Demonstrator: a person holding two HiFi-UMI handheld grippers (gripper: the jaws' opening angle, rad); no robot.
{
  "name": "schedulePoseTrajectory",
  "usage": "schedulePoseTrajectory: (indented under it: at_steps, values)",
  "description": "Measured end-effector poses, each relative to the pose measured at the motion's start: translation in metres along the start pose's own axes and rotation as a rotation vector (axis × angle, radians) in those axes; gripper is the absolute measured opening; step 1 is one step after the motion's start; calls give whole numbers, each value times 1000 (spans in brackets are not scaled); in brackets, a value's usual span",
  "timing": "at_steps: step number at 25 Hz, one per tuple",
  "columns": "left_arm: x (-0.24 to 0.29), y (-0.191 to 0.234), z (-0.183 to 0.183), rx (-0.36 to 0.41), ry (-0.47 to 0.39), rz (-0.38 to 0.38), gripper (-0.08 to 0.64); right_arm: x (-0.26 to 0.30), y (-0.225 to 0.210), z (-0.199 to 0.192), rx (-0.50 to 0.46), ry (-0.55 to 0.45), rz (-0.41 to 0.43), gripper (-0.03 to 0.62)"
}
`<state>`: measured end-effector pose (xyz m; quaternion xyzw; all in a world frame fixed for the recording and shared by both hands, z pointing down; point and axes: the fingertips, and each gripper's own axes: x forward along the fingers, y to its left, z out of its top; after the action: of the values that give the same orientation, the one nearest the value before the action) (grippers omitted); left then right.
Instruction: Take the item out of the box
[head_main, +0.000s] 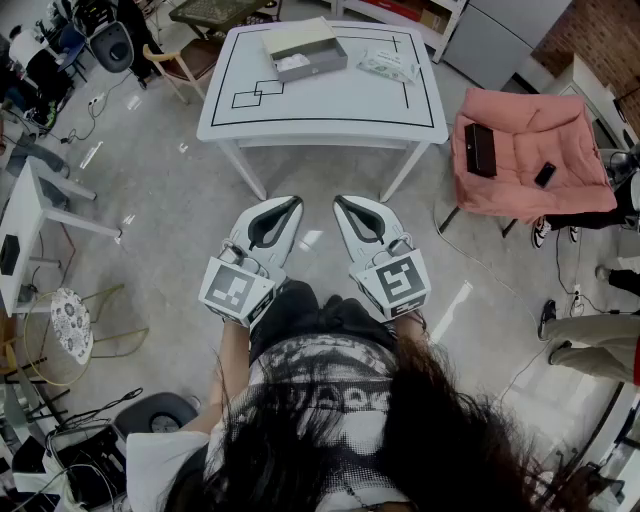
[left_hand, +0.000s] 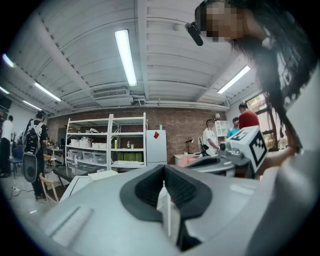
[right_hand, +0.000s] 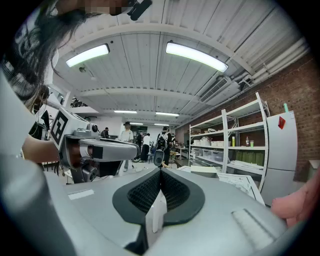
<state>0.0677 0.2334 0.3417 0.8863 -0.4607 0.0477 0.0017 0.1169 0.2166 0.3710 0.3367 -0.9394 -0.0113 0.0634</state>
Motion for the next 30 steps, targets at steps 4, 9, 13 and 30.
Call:
schedulePoseTrajectory:
  at_steps: [4, 9, 13, 30]
  values:
    - [-1, 1, 2, 17, -10, 27, 0, -4, 1, -1, 2, -4, 7, -11]
    - [-6, -7, -2, 23, -24, 32, 0, -9, 3, -2, 18, -20, 25, -10]
    - [-10, -3, -7, 17, -11, 57, 0, -5, 8, -4, 25, -18, 52, -9]
    - [8, 51, -24, 20, 63, 76, 0, 59, -2, -13, 50, 10, 106, -9]
